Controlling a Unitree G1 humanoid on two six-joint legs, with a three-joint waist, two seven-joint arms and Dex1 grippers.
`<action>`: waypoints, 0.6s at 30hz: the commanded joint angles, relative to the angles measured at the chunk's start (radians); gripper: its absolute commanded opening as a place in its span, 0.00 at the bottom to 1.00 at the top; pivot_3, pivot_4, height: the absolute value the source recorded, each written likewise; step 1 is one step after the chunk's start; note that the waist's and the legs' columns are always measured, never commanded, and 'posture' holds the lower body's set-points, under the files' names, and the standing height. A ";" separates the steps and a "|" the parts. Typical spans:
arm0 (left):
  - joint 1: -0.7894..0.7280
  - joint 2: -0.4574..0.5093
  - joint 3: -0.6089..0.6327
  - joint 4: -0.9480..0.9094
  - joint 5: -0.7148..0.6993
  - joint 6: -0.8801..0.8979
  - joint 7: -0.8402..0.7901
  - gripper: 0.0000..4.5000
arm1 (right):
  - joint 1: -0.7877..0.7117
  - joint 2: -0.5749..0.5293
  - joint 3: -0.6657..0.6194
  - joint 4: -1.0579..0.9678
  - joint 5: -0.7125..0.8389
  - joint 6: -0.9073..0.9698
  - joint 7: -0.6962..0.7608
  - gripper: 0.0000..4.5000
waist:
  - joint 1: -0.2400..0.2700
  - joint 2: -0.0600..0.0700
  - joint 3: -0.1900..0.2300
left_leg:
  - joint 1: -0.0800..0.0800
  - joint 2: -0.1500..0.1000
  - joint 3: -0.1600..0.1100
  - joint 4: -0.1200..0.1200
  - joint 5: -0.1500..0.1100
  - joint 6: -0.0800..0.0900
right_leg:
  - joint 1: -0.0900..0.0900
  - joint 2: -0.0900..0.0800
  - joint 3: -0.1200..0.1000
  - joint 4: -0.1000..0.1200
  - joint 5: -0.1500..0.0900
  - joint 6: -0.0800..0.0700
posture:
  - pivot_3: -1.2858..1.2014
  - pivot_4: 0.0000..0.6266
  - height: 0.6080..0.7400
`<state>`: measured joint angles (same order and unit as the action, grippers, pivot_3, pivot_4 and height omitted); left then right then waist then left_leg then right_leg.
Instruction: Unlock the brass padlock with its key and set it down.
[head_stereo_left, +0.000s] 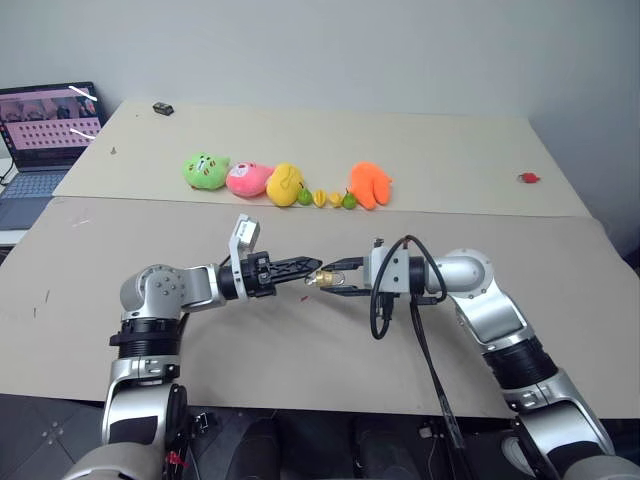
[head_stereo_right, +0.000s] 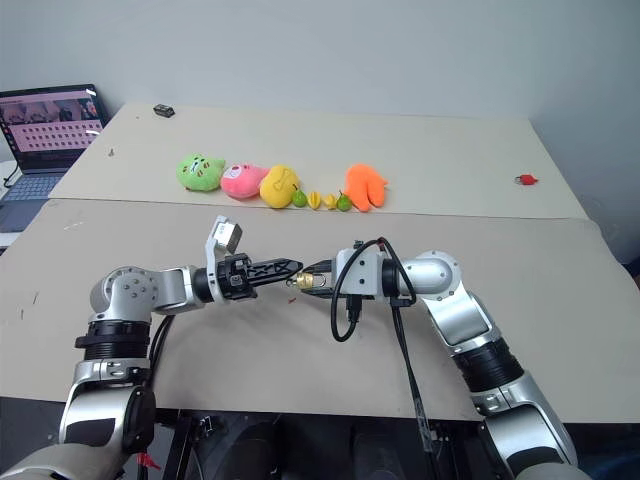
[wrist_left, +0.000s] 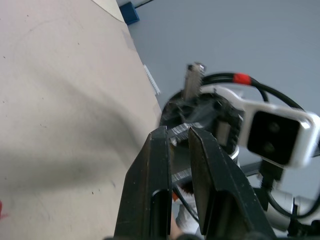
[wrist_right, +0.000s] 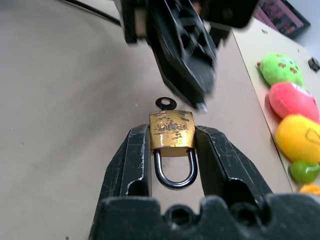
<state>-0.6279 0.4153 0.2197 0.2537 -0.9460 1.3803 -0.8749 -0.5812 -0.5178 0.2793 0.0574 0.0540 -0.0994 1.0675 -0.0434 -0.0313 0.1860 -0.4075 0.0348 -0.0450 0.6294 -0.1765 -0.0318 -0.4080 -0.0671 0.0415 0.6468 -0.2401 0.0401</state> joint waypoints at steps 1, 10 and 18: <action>0.008 0.035 0.045 0.000 -0.036 0.022 -0.020 0.15 | -0.047 -0.025 -0.048 0.044 0.022 -0.060 0.018 0.20 | 0.001 0.000 0.000 | 0.000 0.000 0.000 0.000 0.000 0.000 | 0.000 0.000 0.000 0.000 0.000 0.000 | 0.52 0.24 0.86; 0.027 0.030 0.068 0.000 -0.034 0.021 -0.005 0.15 | -0.091 -0.039 -0.068 0.034 0.077 -0.068 0.070 0.20 | 0.001 0.000 0.000 | -0.001 0.000 0.000 0.000 0.000 0.000 | 0.000 0.000 0.000 0.000 0.000 0.000 | 0.52 0.24 0.86; -0.010 0.010 0.082 0.016 -0.056 0.030 0.000 0.15 | -0.084 -0.014 -0.056 -0.003 0.080 -0.047 0.059 0.20 | 0.001 0.000 0.000 | 0.000 0.000 0.000 0.000 0.000 0.000 | 0.000 0.000 0.000 0.000 0.000 0.000 | 0.52 0.24 0.86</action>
<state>-0.6155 0.4290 0.2847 0.2766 -0.9748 1.4029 -0.8708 -0.6575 -0.5346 0.2413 0.0934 0.1041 -0.1481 1.1359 -0.0424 -0.0313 0.1861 -0.4079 0.0347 -0.0450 0.6293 -0.1765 -0.0318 -0.4081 -0.0674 0.0414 0.6466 -0.2401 0.0401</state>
